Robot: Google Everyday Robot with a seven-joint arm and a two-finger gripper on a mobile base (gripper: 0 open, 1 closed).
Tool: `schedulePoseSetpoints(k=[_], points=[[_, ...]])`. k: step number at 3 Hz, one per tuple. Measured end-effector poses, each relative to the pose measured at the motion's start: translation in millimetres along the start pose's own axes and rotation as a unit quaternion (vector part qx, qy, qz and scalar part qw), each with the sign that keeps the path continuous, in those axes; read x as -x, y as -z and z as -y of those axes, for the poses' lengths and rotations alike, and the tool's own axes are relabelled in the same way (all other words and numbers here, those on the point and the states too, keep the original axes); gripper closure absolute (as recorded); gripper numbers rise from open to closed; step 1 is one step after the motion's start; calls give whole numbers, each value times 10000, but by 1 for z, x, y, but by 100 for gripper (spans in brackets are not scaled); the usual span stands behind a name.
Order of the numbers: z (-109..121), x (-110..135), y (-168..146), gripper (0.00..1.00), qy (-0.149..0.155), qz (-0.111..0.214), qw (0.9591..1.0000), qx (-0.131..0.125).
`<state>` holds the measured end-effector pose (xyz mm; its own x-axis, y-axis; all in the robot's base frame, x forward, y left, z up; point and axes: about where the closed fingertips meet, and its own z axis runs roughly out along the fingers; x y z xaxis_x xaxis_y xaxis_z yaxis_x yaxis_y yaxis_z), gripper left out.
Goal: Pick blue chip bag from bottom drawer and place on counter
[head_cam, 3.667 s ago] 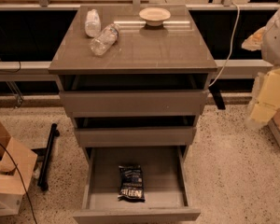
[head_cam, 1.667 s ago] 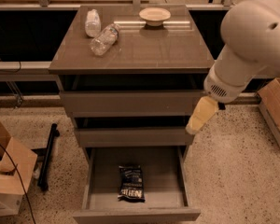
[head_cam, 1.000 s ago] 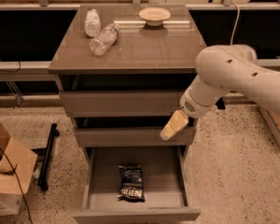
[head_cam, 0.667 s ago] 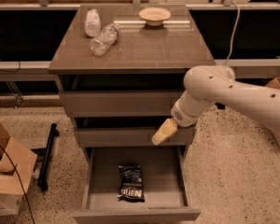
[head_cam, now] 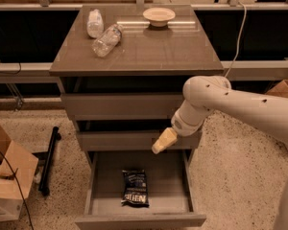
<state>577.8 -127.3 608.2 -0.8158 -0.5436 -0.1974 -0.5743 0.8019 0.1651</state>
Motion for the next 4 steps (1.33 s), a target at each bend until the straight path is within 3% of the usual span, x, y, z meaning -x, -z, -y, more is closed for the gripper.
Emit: schedulePoseSetpoints(k=[1, 2, 3, 4], points=[[2, 0, -84, 0, -522, -266, 9980, 243], [10, -6, -150, 0, -975, -561, 9935, 162], [8, -9, -162, 0, -1114, -614, 9916, 225], [8, 4, -193, 0, -1512, -461, 9860, 534]])
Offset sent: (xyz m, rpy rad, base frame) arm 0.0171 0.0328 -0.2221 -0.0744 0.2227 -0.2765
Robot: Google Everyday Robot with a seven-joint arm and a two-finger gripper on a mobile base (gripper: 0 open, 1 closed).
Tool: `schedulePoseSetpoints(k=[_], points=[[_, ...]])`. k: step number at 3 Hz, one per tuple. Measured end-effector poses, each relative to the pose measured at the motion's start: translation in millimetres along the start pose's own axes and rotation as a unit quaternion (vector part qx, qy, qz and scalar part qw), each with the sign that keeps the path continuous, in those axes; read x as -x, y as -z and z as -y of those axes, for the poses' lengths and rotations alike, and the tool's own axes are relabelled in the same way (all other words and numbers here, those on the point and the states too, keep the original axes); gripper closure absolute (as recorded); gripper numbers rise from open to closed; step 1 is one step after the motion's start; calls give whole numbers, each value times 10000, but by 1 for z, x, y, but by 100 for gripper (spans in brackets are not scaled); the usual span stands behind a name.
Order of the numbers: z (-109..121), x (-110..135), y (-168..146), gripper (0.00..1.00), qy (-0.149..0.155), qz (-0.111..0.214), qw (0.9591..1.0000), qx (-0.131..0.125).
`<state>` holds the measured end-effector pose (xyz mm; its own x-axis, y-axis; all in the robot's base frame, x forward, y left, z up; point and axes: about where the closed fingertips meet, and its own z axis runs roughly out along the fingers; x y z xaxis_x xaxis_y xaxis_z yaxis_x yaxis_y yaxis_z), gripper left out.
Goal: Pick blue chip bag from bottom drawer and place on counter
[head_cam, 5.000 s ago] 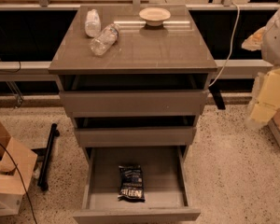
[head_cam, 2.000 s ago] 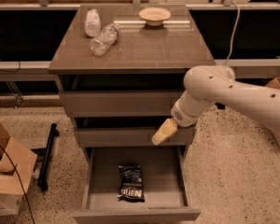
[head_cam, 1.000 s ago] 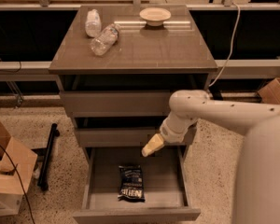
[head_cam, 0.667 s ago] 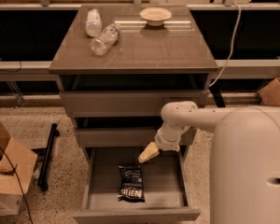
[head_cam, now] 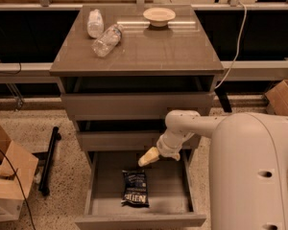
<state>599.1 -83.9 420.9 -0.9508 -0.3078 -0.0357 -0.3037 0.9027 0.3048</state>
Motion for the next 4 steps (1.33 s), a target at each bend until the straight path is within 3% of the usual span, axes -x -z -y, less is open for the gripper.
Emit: schedulePoseSetpoints(k=[1, 2, 3, 4], points=[[2, 26, -51, 0, -434, 65, 9985, 335], [23, 33, -143, 0, -1250, -345, 9913, 230], [40, 19, -200, 0, -2064, -758, 9755, 34], [43, 13, -209, 0, -2124, -815, 9738, 23]])
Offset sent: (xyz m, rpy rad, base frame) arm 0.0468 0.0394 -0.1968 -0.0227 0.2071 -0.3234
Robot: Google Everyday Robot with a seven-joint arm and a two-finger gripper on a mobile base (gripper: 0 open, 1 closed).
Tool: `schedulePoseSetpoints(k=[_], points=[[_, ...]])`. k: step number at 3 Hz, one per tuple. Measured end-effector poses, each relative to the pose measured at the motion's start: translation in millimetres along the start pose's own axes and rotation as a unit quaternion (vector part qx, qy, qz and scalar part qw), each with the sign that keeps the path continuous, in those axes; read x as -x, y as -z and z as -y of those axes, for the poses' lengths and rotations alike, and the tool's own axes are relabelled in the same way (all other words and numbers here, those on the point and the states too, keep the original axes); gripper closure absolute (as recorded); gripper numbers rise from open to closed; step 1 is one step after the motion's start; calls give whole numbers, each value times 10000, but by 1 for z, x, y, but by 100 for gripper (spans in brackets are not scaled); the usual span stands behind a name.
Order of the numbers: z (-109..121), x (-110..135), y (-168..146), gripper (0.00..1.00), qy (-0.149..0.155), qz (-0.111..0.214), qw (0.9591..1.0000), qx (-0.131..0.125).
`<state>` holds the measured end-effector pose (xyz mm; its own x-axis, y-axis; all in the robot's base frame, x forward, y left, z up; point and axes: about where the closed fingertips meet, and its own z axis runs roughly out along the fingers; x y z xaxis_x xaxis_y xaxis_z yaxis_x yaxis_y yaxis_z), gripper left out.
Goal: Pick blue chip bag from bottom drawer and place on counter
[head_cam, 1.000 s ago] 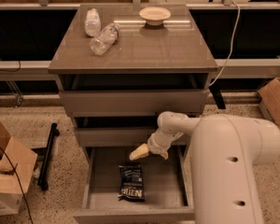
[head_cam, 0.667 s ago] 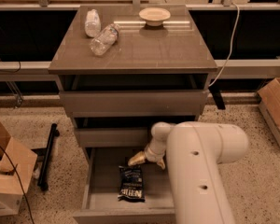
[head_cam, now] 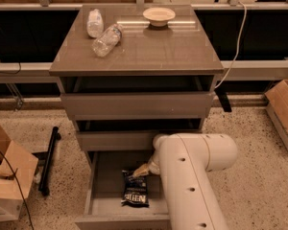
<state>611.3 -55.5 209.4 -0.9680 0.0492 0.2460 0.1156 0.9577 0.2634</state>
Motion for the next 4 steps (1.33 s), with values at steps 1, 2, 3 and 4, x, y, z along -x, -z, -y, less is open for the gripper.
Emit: schedulePoseSetpoints(k=[1, 2, 3, 4], points=[[-23, 3, -14, 0, 103, 78, 9994, 331], [-44, 1, -36, 0, 166, -7, 9973, 712], [-55, -2, -63, 0, 122, -206, 9958, 880], [-57, -5, -97, 16, -63, -518, 9944, 923]])
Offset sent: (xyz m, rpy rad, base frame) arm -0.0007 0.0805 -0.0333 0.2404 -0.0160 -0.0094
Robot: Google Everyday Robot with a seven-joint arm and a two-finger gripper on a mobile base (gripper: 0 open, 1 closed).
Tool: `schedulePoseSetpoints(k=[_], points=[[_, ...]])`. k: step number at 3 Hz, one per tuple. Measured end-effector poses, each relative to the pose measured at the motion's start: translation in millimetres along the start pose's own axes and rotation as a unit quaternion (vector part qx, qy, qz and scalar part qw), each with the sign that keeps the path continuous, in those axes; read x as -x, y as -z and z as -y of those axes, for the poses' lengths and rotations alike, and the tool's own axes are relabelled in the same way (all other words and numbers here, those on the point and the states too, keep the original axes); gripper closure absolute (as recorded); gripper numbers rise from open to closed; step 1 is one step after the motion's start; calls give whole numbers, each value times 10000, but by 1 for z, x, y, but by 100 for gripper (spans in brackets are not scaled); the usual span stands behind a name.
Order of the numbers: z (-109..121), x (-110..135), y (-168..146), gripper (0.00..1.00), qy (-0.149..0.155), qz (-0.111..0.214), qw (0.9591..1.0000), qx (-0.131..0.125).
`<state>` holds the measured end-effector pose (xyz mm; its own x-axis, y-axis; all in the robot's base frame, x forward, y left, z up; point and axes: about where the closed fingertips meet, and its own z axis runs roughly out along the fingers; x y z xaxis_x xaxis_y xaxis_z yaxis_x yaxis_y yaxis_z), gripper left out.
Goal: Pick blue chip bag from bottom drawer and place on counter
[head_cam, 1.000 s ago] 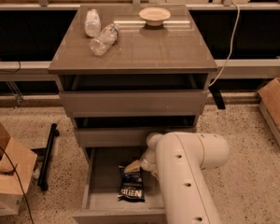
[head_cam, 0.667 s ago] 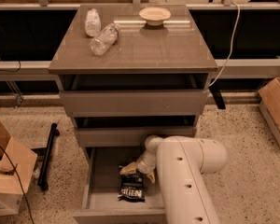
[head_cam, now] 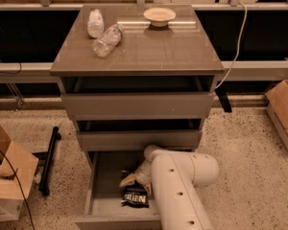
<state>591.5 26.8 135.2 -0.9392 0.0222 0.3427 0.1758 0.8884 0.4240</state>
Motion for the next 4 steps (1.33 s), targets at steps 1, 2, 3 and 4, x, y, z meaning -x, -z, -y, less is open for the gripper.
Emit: schedulePoseSetpoints(k=[1, 2, 3, 4], points=[[3, 1, -7, 46, -127, -89, 9999, 62], [3, 1, -7, 70, -127, -87, 9999, 63], [-1, 2, 9, 93, -121, 54, 9998, 136], [3, 6, 34, 100, -105, 314, 9993, 172]])
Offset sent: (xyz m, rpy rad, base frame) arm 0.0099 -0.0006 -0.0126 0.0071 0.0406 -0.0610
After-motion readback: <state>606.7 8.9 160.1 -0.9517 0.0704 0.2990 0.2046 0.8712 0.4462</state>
